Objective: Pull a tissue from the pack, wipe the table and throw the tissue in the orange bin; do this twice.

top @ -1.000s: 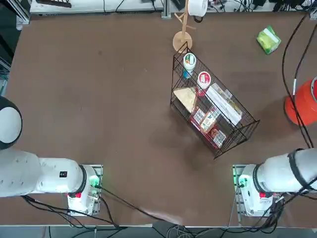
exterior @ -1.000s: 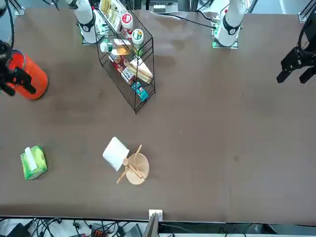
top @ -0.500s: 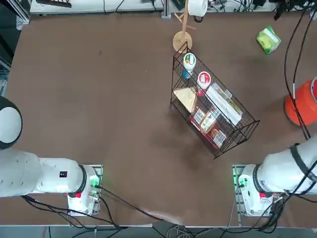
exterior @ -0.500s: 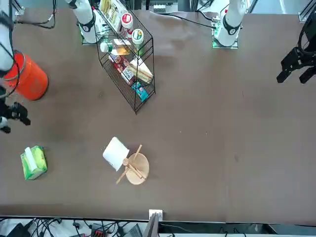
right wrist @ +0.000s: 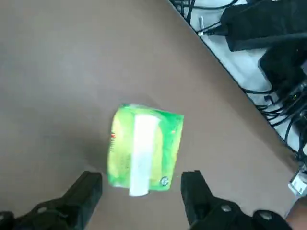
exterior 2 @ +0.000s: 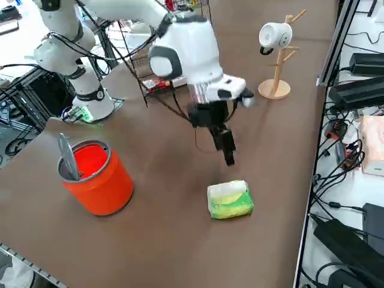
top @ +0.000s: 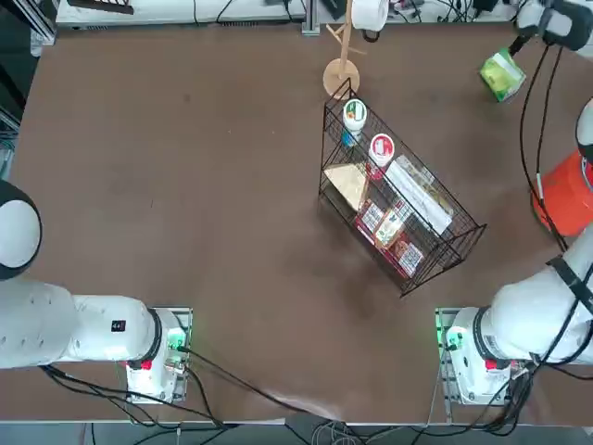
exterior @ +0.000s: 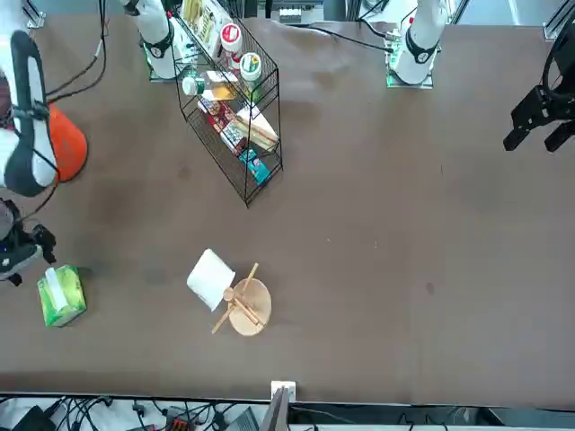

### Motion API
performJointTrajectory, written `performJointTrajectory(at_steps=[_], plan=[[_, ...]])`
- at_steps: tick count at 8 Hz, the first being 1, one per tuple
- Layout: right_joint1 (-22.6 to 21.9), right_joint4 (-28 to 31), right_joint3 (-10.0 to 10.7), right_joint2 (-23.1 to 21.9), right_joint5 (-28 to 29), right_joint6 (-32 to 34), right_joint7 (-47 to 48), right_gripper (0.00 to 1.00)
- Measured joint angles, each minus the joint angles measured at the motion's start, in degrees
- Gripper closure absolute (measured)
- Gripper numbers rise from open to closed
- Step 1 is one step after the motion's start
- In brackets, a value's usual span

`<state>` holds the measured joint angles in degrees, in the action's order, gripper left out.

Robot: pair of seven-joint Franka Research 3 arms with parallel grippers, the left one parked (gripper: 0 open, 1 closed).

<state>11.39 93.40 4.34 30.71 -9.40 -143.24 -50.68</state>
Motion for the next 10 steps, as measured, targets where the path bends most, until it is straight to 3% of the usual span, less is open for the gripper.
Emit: performJointTrajectory(at_steps=[4, 7, 9, 10], plan=[[2.7, -0.2, 0.0, 7.5, -3.8, -6.5, -2.1, 0.04], [2.6, -0.2, -0.3, 9.8, -4.8, -9.1, -2.1, 0.15], [2.6, -0.6, -0.3, 10.1, -4.9, -9.6, -2.1, 0.32], [2.7, -1.1, -0.3, 10.1, -4.9, -9.6, -2.1, 0.56]])
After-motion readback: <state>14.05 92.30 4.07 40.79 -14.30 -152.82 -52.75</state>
